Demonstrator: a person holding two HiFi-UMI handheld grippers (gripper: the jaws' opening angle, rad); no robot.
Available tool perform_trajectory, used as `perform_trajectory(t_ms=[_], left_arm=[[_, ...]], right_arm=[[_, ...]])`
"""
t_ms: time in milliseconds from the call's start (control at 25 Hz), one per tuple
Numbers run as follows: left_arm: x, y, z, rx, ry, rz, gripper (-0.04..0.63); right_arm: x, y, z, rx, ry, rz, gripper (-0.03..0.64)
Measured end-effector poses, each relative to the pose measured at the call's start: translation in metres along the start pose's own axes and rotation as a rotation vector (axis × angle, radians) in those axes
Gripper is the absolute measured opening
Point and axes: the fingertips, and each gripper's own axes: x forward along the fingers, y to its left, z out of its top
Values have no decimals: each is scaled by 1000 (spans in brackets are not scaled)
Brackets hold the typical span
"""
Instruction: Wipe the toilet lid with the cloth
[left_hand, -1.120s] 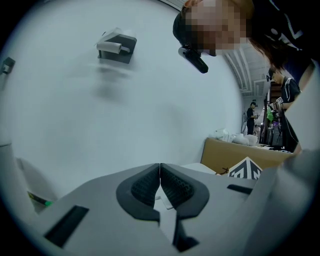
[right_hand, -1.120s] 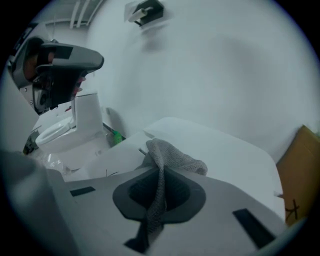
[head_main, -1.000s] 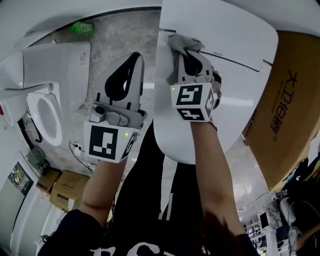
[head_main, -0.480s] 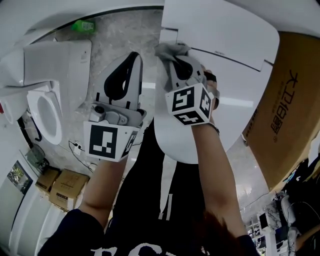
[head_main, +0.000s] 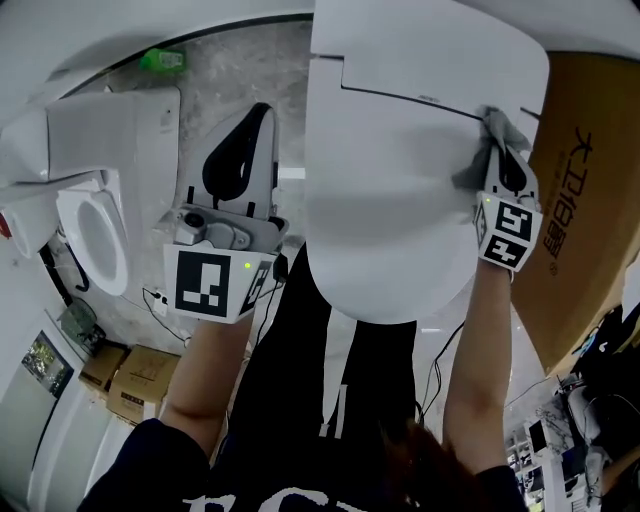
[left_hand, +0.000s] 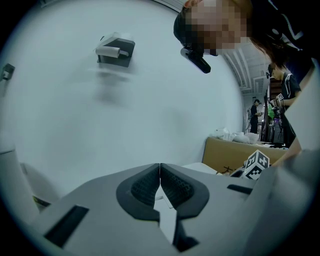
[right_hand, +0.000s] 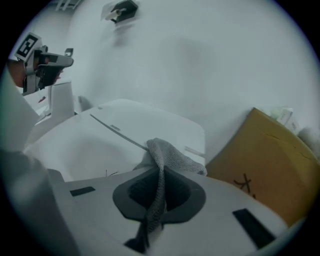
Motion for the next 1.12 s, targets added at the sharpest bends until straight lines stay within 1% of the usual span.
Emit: perform_trajectory(t_ms=[80,160,240,320,360,440,640,760,960,1040,1120], left_arm=[[0,-1,0,1,1,0,21],[0,-3,-1,0,3,-2,21],[1,-5,-1,-1,3,-3,21],[1,-6,-1,-3,2,-3,21],[1,-7,-1,-4,1,-3,21],[1,-8,-2,-5,-2,-2,21],[-5,-4,-2,-12,-5,13,21],[-11,1,0,-19,-12,24,21],[-21,11,0,-20,-20,49,21],[-23,14,-2,-23,-19,58,21],[-25,14,-5,-27,-17,64,21]], right_arm=[[-5,-35,-19,34,24,-69,25],[-12,-53,-34,61,46,-107,25],[-17,-54,-40,78,47,-121,25],[-19,-39,-38,74,34,-114,25],[-19,-26,-32,56,26,-96,25],[-16,12,-14,-1,2,-35,25],[-3,138,44,-177,-63,173,25],[-1,204,71,-214,-112,270,25],[-6,271,90,-293,-143,371,25],[-9,289,90,-348,-146,406,25],[-13,297,88,-399,-153,433,25]])
